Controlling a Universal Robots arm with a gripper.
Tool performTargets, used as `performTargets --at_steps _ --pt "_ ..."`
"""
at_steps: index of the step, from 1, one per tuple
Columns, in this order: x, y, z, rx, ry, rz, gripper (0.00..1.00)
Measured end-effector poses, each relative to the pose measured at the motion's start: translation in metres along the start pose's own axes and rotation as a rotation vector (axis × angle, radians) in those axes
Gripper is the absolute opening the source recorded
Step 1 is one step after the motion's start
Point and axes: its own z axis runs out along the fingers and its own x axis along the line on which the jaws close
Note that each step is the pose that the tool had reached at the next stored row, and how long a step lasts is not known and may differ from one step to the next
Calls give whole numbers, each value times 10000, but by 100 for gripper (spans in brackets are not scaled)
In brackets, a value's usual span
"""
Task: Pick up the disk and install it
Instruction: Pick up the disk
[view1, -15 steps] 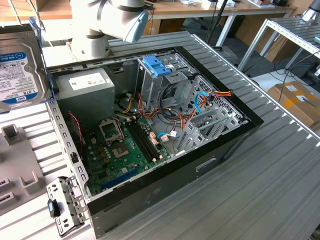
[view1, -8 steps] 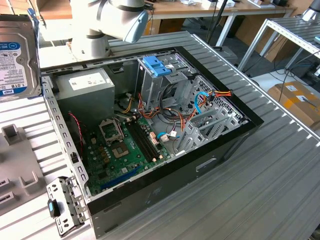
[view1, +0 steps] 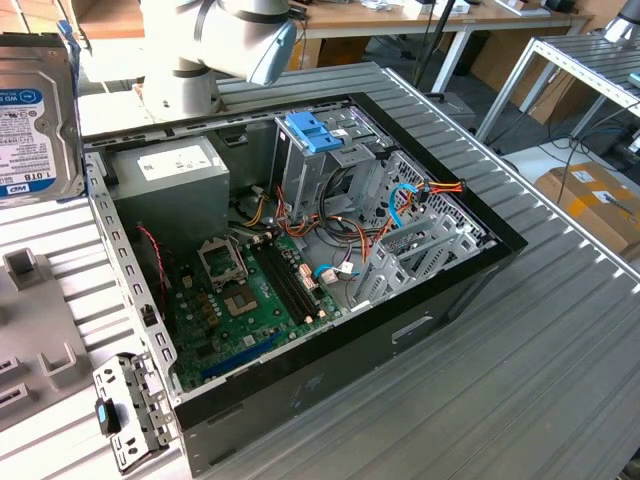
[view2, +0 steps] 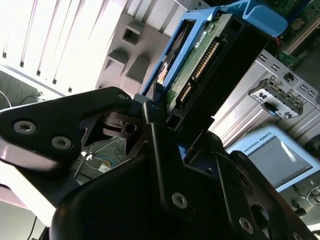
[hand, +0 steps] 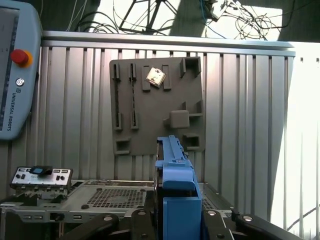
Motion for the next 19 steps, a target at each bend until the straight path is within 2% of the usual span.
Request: performTargets --at_steps 6,10,14,16,17,19 --pt "161 0 -5 0 -1 -1 36" --pt "208 -3 -20 0 0 -1 36" --pt "209 6 -186 0 0 0 36" --pt "205 12 -307 0 0 0 36" --pt "204 13 -328 0 -1 0 36" --pt "209 14 -333 0 0 0 36"
